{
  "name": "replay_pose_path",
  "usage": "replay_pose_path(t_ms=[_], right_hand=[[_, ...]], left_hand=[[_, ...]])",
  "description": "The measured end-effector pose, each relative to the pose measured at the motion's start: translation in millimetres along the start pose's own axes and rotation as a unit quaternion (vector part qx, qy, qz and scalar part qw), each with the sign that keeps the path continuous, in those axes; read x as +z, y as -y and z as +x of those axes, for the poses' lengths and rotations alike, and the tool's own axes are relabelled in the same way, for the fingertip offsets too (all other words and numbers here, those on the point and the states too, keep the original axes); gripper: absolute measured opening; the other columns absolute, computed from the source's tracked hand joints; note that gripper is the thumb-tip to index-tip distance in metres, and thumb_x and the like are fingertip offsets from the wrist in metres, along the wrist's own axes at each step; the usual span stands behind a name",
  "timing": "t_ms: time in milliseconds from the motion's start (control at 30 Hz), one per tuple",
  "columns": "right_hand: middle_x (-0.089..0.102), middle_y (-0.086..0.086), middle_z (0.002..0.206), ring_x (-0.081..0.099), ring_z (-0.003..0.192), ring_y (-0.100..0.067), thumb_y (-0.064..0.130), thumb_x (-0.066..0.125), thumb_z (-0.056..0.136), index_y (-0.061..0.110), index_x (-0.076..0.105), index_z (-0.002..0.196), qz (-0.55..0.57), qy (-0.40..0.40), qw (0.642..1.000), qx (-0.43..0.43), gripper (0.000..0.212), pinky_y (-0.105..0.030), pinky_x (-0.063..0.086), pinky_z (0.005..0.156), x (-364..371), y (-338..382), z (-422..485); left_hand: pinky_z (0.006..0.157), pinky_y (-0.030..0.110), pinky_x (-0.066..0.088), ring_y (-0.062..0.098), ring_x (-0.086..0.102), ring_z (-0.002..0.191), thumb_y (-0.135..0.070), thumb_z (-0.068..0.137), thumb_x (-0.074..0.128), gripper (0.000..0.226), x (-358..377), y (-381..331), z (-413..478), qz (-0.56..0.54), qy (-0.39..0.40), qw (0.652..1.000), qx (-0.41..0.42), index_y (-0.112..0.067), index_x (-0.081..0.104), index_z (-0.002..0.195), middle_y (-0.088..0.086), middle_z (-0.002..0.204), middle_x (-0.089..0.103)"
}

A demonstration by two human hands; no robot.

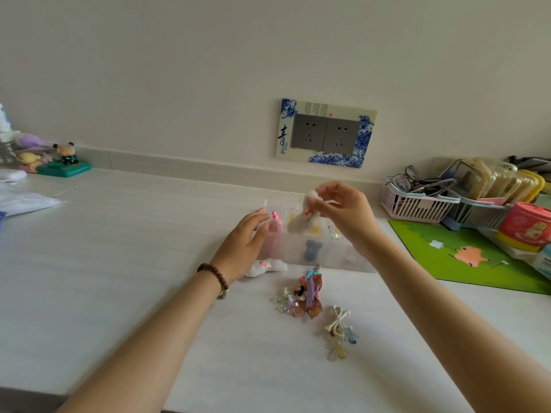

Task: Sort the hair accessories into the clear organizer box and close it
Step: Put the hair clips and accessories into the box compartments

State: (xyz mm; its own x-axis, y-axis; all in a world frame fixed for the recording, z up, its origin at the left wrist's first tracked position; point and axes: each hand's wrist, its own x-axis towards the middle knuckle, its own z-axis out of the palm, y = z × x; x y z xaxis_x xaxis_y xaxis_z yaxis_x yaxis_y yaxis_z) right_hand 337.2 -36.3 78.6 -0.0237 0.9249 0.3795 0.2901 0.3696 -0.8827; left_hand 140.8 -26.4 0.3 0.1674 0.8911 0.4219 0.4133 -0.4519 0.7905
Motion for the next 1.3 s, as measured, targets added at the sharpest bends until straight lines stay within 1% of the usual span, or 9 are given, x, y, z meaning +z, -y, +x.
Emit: replay_pose_path(t_ms=[333,467,533,600,700,833,967,1200,1300], right_hand=[[0.069,0.001,0.082,0.064,0.073,-0.006,0.019,0.070,0.081,0.014,0.061,0.091,-0.176,0.115,0.978,-0.011,0.015,-0.022,0.051,0.071,20,-24,39],[0.069,0.001,0.099,0.061,0.087,-0.011,0.023,0.060,0.088,0.015,0.065,0.101,-0.301,0.113,0.943,-0.084,0.016,-0.029,0.052,0.083,20,-22,35],[0.067,0.003,0.103,0.058,0.088,-0.010,0.024,0.058,0.089,0.017,0.064,0.103,-0.298,0.090,0.942,-0.125,0.017,-0.018,0.048,0.077,19,-14,28],[0.066,0.005,0.101,0.057,0.087,-0.008,0.026,0.057,0.090,0.017,0.065,0.102,-0.273,0.081,0.948,-0.144,0.017,-0.011,0.041,0.074,18,-7,17],[0.069,0.004,0.102,0.061,0.093,-0.011,0.036,0.048,0.093,0.018,0.069,0.100,-0.318,0.092,0.928,-0.173,0.029,-0.021,0.042,0.084,16,-9,2],[0.070,-0.001,0.100,0.057,0.105,-0.016,0.049,0.019,0.097,0.018,0.066,0.099,-0.413,0.158,0.886,-0.137,0.056,-0.038,0.018,0.113,12,-22,-2],[0.066,0.004,0.096,0.053,0.108,-0.013,0.059,0.004,0.089,0.022,0.057,0.095,-0.423,0.198,0.871,-0.152,0.064,-0.043,0.006,0.117,12,-28,1],[0.066,0.006,0.099,0.052,0.089,-0.001,0.056,0.014,0.089,0.022,0.061,0.103,-0.297,0.133,0.932,-0.157,0.059,-0.036,0.025,0.108,11,-24,-17],[0.062,0.013,0.102,0.050,0.090,0.000,0.046,0.037,0.094,0.020,0.063,0.103,-0.279,0.116,0.940,-0.159,0.038,-0.032,0.036,0.097,9,-15,-29]], left_hand=[[0.105,0.019,0.024,0.002,0.029,0.131,-0.026,0.097,0.036,0.034,-2,-3,-2,0.008,0.009,1.000,-0.008,-0.023,0.047,0.129,-0.008,0.147,0.032],[0.103,0.019,0.025,0.000,0.030,0.127,-0.029,0.097,0.036,0.035,-2,-5,-3,0.014,0.016,1.000,-0.014,-0.023,0.046,0.130,-0.008,0.146,0.032],[0.100,0.020,0.029,0.006,0.036,0.127,-0.031,0.095,0.038,0.037,-4,-7,-2,0.017,0.014,1.000,-0.015,-0.024,0.044,0.131,-0.008,0.144,0.036],[0.097,0.025,0.037,0.010,0.048,0.117,-0.037,0.092,0.045,0.037,-11,-11,-2,0.026,-0.012,0.999,-0.018,-0.025,0.045,0.127,-0.008,0.137,0.044],[0.079,0.031,0.048,0.010,0.056,0.088,-0.052,0.080,0.056,0.034,-29,-21,-3,0.064,-0.057,0.996,-0.039,-0.024,0.051,0.099,-0.008,0.104,0.057],[0.068,0.029,0.049,0.009,0.057,0.070,-0.069,0.059,0.064,0.047,-44,-28,-9,0.144,0.033,0.985,-0.086,-0.025,0.058,0.075,-0.008,0.077,0.063],[0.062,0.015,0.041,-0.003,0.056,0.065,-0.060,0.054,0.076,0.043,-44,-28,-13,0.152,0.144,0.972,-0.111,-0.026,0.067,0.079,-0.012,0.079,0.066],[0.063,0.014,0.044,0.001,0.056,0.064,-0.036,0.062,0.081,0.023,-40,-17,-13,0.178,0.196,0.957,-0.115,-0.026,0.066,0.077,-0.007,0.079,0.066],[0.058,0.017,0.047,0.003,0.057,0.059,-0.030,0.063,0.082,0.021,-41,-24,-13,0.132,0.195,0.965,-0.116,-0.021,0.068,0.075,-0.003,0.073,0.066]])
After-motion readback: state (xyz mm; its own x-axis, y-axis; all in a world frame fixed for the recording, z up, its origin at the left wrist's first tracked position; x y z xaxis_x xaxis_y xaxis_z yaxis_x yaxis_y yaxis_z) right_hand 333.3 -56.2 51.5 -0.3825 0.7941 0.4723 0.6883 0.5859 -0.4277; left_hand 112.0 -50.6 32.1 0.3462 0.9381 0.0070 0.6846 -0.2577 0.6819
